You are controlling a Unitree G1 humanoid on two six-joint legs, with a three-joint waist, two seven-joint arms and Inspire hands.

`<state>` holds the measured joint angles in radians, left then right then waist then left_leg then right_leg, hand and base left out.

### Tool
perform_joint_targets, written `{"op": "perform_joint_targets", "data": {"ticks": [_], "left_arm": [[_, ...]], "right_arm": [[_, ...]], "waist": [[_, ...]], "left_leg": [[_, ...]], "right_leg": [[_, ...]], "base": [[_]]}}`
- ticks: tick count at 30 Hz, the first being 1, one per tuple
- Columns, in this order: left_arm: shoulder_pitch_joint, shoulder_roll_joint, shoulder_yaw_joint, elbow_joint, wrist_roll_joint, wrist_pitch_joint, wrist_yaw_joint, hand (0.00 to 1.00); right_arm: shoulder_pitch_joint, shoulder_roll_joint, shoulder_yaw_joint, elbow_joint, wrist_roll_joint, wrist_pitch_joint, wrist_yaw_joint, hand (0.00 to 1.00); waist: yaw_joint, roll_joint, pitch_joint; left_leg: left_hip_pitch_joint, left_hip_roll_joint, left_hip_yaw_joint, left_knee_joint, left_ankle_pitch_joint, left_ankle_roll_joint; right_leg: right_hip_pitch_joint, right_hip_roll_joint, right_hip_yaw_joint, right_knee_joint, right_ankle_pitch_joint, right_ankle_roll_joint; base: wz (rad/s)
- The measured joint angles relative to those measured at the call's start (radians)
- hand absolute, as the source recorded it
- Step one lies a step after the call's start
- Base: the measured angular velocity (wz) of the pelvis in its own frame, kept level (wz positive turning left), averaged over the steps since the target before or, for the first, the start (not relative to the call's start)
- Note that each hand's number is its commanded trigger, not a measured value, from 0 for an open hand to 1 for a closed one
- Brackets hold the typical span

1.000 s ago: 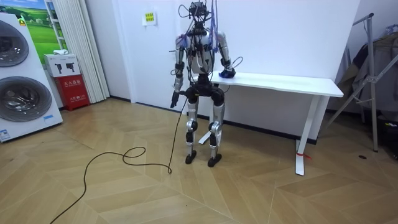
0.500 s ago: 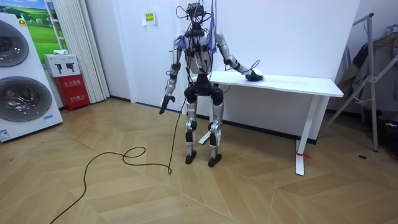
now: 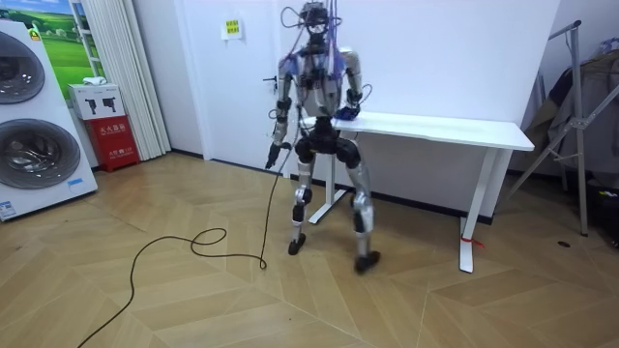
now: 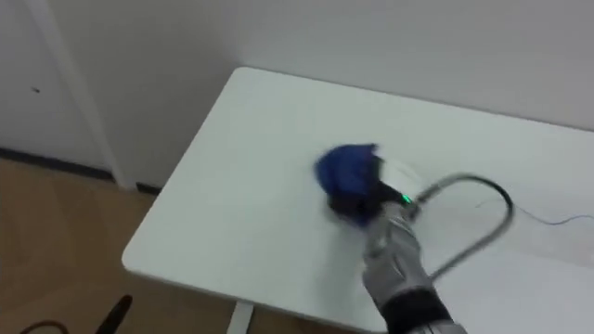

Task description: Wipe table

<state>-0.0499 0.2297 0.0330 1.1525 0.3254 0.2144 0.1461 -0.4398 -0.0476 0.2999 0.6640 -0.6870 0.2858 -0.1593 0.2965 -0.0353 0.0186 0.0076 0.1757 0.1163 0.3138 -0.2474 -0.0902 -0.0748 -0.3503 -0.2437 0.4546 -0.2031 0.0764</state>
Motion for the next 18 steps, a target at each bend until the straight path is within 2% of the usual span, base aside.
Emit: {"op": "perform_joint_targets", "data": {"ticks": [1, 2, 3, 4, 5, 6, 7, 8, 9, 10, 11, 12, 13, 14, 15, 16, 17, 18], "left_arm": [[0.005, 0.013, -0.003, -0.001, -0.001, 0.012, -0.001, 0.00], [0.014, 0.035, 0.000, -0.001, -0.001, 0.027, -0.001, 0.00], [0.019, 0.046, 0.001, -0.002, -0.001, 0.035, -0.002, 0.00], [0.025, 0.071, 0.008, -0.007, 0.004, 0.047, -0.002, 0.00], [0.038, 0.083, 0.042, -0.016, 0.005, 0.048, 0.001, 0.00], [0.044, 0.081, 0.061, -0.018, 0.004, 0.047, 0.000, 0.00], [0.065, 0.073, 0.092, -0.024, 0.004, 0.048, -0.002, 0.00], [0.096, 0.064, 0.110, -0.025, 0.005, 0.049, -0.004, 0.00], [0.112, 0.062, 0.111, -0.025, 0.006, 0.049, -0.007, 0.00], [0.149, 0.057, 0.112, -0.026, 0.011, 0.050, -0.014, 0.00], [0.173, 0.054, 0.117, -0.031, 0.034, 0.052, -0.024, 0.00], [0.184, 0.050, 0.119, -0.037, 0.040, 0.054, -0.025, 0.00], [0.203, 0.037, 0.119, -0.053, 0.040, 0.054, -0.028, 0.00], [0.217, 0.020, 0.117, -0.066, 0.040, 0.053, -0.031, 0.00], [0.221, 0.012, 0.113, -0.073, 0.038, 0.054, -0.033, 0.00], [0.222, 0.002, 0.100, -0.075, 0.036, 0.050, -0.032, 0.00], [0.216, -0.006, 0.078, -0.075, 0.028, 0.049, -0.028, 0.00], [0.215, -0.012, 0.070, -0.078, 0.021, 0.049, -0.024, 0.00]], "right_arm": [[-0.028, 0.000, -0.004, 0.035, 0.034, -0.017, -0.002, 1.00], [-0.031, -0.003, -0.028, 0.039, 0.084, -0.040, -0.007, 1.00], [-0.030, -0.006, -0.033, 0.040, 0.092, -0.051, -0.016, 1.00], [-0.023, -0.015, -0.053, 0.041, 0.095, -0.073, -0.025, 1.00], [0.002, -0.036, -0.069, 0.040, 0.095, -0.101, -0.031, 1.00], [0.022, -0.052, -0.079, 0.035, 0.096, -0.118, -0.033, 1.00], [0.071, -0.084, -0.104, 0.031, 0.102, -0.147, -0.040, 1.00], [0.125, -0.109, -0.141, 0.025, 0.110, -0.158, -0.050, 1.00], [0.153, -0.124, -0.160, 0.024, 0.117, -0.164, -0.059, 1.00], [0.212, -0.157, -0.207, 0.022, 0.140, -0.169, -0.079, 1.00], [0.282, -0.180, -0.259, 0.010, 0.156, -0.169, -0.103, 1.00], [0.308, -0.194, -0.284, 0.004, 0.175, -0.169, -0.114, 1.00], [0.354, -0.227, -0.330, -0.003, 0.196, -0.161, -0.122, 1.00], [0.373, -0.251, -0.352, -0.002, 0.215, -0.154, -0.126, 1.00], [0.382, -0.257, -0.362, -0.006, 0.217, -0.151, -0.126, 1.00], [0.388, -0.258, -0.363, -0.012, 0.219, -0.141, -0.129, 1.00], [0.376, -0.252, -0.356, -0.015, 0.214, -0.132, -0.128, 1.00], [0.367, -0.245, -0.353, -0.016, 0.208, -0.124, -0.128, 1.00]], "waist": [[0.007, -0.004, 0.0005], [0.005, -0.017, -0.0051], [0.000, -0.019, -0.0058], [-0.003, -0.031, -0.0042], [-0.013, -0.034, -0.0073], [-0.019, -0.031, -0.0073], [-0.042, -0.028, -0.0056], [-0.087, -0.028, -0.0085], [-0.115, -0.030, -0.0097], [-0.179, -0.033, -0.0139], [-0.219, -0.037, -0.0231], [-0.226, -0.038, -0.0268], [-0.235, -0.038, -0.0304], [-0.235, -0.030, -0.0305], [-0.235, -0.022, -0.0293], [-0.232, -0.009, -0.0297], [-0.214, 0.001, -0.0299], [-0.199, 0.005, -0.0313]], "left_leg": [[-0.031, 0.032, -0.055, -0.005, 0.021, -0.035], [-0.054, 0.066, -0.107, -0.015, 0.040, -0.072], [-0.062, 0.085, -0.129, -0.016, 0.046, -0.091], [-0.068, 0.117, -0.150, -0.012, 0.053, -0.117], [-0.064, 0.169, -0.144, -0.002, 0.063, -0.120], [-0.061, 0.199, -0.133, -0.003, 0.080, -0.097], [-0.052, 0.249, -0.073, -0.010, 0.137, -0.037], [-0.050, 0.282, -0.021, -0.012, 0.214, -0.030], [-0.052, 0.289, -0.005, -0.008, 0.240, -0.034], [-0.058, 0.285, 0.037, 0.021, 0.246, -0.040], [-0.073, 0.260, 0.057, 0.060, 0.217, -0.038], [-0.073, 0.239, 0.068, 0.078, 0.189, -0.035], [-0.070, 0.181, 0.076, 0.124, 0.115, -0.018], [-0.066, 0.115, 0.074, 0.160, 0.049, -0.013], [-0.067, 0.085, 0.074, 0.168, 0.022, -0.004], [-0.066, 0.025, 0.076, 0.159, -0.016, 0.022], [-0.056, -0.027, 0.074, 0.124, -0.024, 0.035], [-0.040, -0.035, 0.073, 0.108, -0.024, 0.036]], "right_leg": [[0.022, -0.002, -0.006, -0.091, 0.039, 0.012], [0.032, 0.001, -0.019, -0.164, 0.083, 0.018], [0.034, 0.007, -0.027, -0.186, 0.102, 0.021], [0.018, 0.017, -0.043, -0.175, 0.139, 0.023], [0.006, 0.044, -0.059, -0.082, 0.067, 0.129], [0.001, 0.069, -0.062, -0.045, 0.028, 0.117], [-0.001, 0.112, -0.072, -0.004, -0.017, 0.083], [0.016, 0.145, -0.089, -0.004, -0.040, 0.057], [0.026, 0.154, -0.097, -0.008, -0.046, 0.045], [0.045, 0.172, -0.108, -0.021, -0.055, 0.031], [0.063, 0.181, -0.117, -0.043, -0.052, 0.017], [0.067, 0.184, -0.113, -0.052, -0.049, 0.010], [0.077, 0.185, -0.088, -0.071, -0.043, 0.000], [0.086, 0.191, -0.061, -0.091, -0.028, -0.009], [0.096, 0.197, -0.055, -0.106, -0.018, -0.012], [0.108, 0.213, -0.026, -0.134, -0.001, -0.014], [0.105, 0.224, 0.021, -0.149, 0.013, -0.009], [0.096, 0.236, 0.048, -0.155, 0.017, -0.004]], "base": [[1.09], [1.10], [0.94], [0.73], [0.57], [0.31], [0.17], [0.19], [0.26], [0.26], [0.15], [-0.19], [-0.68], [-0.76], [-0.84], [-0.85], [-0.97], [-1.16]]}}
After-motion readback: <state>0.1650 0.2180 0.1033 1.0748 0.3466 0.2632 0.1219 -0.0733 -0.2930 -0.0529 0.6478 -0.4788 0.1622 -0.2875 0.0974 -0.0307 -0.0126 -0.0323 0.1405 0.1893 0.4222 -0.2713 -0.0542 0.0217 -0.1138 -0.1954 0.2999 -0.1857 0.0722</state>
